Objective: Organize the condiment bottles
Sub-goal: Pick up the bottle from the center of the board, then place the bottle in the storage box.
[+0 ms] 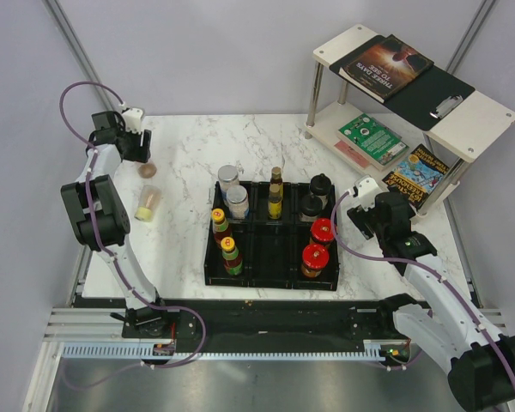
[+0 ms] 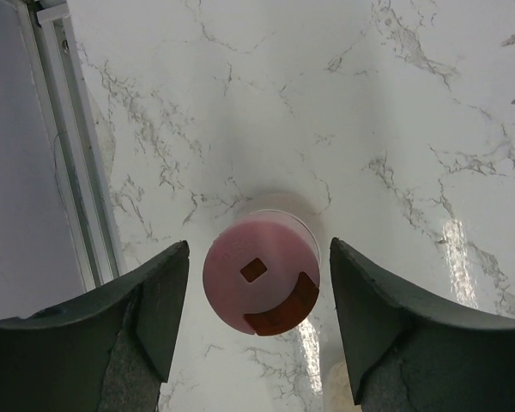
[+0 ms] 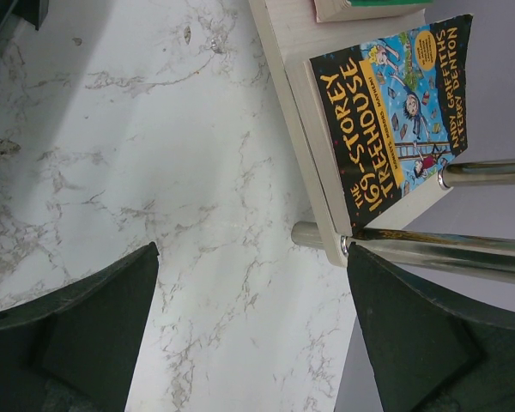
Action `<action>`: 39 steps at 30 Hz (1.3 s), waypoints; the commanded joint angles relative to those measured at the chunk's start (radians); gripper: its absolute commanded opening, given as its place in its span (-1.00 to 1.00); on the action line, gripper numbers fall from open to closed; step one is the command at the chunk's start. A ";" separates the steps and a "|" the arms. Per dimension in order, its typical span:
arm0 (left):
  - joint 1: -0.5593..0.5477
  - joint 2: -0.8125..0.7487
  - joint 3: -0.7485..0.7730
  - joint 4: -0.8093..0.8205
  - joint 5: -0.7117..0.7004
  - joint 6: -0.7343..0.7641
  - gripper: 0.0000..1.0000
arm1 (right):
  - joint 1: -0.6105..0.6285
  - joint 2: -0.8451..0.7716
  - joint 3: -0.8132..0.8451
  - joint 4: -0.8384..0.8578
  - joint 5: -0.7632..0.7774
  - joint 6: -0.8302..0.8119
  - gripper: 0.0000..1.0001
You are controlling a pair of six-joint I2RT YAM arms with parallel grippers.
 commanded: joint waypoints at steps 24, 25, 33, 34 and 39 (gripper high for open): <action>-0.043 -0.295 -0.002 -0.153 0.233 0.005 -0.97 | 0.006 -0.001 0.033 0.008 0.012 0.021 0.96; -0.052 -0.329 0.000 -0.182 0.240 0.013 -0.97 | 0.006 -0.003 0.033 0.008 0.014 0.021 0.96; -0.225 -0.637 0.012 -0.311 0.314 0.021 -0.97 | 0.006 -0.010 0.032 0.011 0.022 0.019 0.96; -0.253 -0.666 0.014 -0.322 0.317 0.024 -0.96 | 0.006 -0.009 0.032 0.011 0.022 0.019 0.96; -0.477 -0.818 0.020 -0.396 0.429 0.015 -0.97 | 0.006 -0.012 0.032 0.014 0.023 0.019 0.96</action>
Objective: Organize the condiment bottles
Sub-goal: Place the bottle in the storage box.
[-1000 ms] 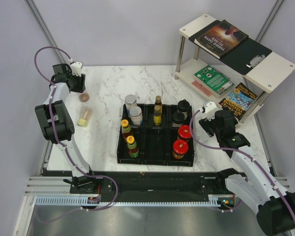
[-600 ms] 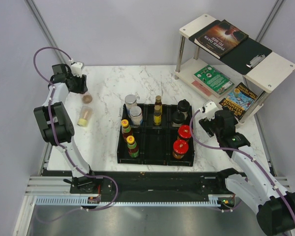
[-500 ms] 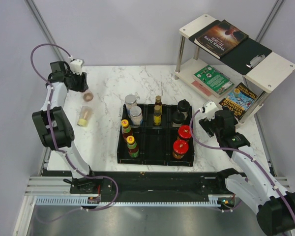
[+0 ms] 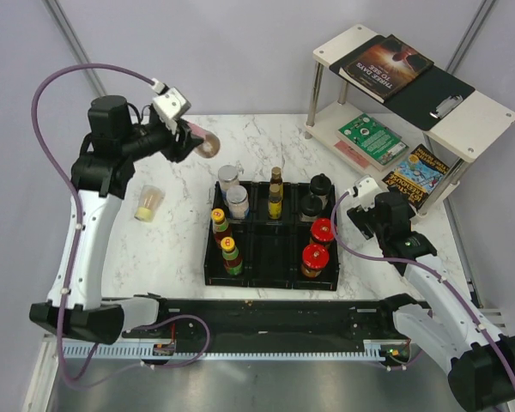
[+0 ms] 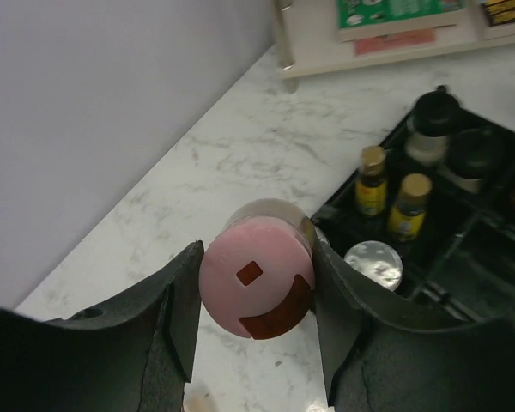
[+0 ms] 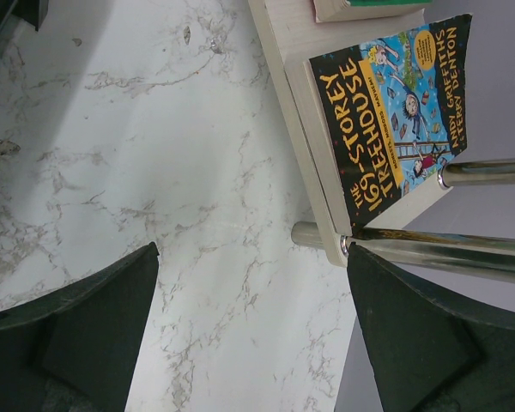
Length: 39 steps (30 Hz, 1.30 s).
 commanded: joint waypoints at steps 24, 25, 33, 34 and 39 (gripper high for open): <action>-0.765 0.005 -0.295 0.037 -0.162 0.032 -0.97 | 0.005 -0.002 0.022 0.020 0.026 0.010 0.96; -0.770 0.009 -0.312 0.048 -0.160 0.031 -0.97 | 0.005 -0.004 0.022 0.020 0.027 0.010 0.96; -0.805 0.036 -0.458 0.207 -0.182 0.014 -0.97 | 0.005 -0.005 0.022 0.020 0.026 0.010 0.96; -0.813 0.041 -0.466 0.220 -0.190 0.014 -0.96 | 0.005 -0.002 0.022 0.022 0.026 0.010 0.96; -0.843 0.085 -0.510 0.293 -0.259 0.018 -0.97 | 0.005 0.004 0.022 0.020 0.024 0.010 0.96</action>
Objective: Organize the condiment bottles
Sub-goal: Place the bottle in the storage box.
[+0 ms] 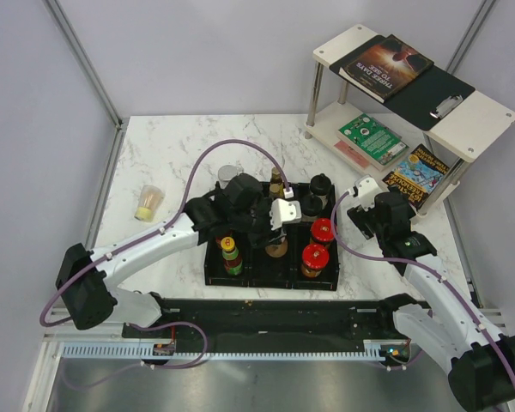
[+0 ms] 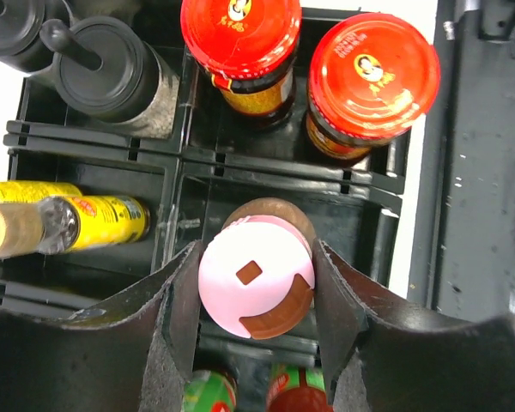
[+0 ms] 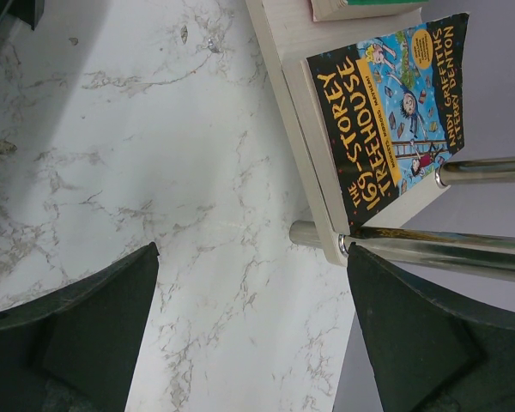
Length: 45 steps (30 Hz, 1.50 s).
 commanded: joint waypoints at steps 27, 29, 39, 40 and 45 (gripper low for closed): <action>-0.052 0.190 -0.054 0.299 -0.219 0.064 0.73 | 0.002 -0.013 0.018 0.014 -0.003 0.004 0.96; -0.051 0.185 -0.039 0.282 -0.222 0.066 0.87 | 0.002 -0.014 0.018 0.012 -0.004 0.004 0.96; 0.027 -0.040 0.082 0.150 -0.147 0.047 0.99 | 0.002 -0.018 0.018 0.009 -0.010 0.003 0.96; 0.036 -0.086 0.093 0.136 -0.151 0.047 0.99 | 0.002 -0.019 0.016 0.009 -0.010 0.003 0.96; 0.163 -0.201 0.128 0.073 -0.232 0.044 0.99 | 0.004 -0.022 0.018 0.009 -0.012 0.003 0.96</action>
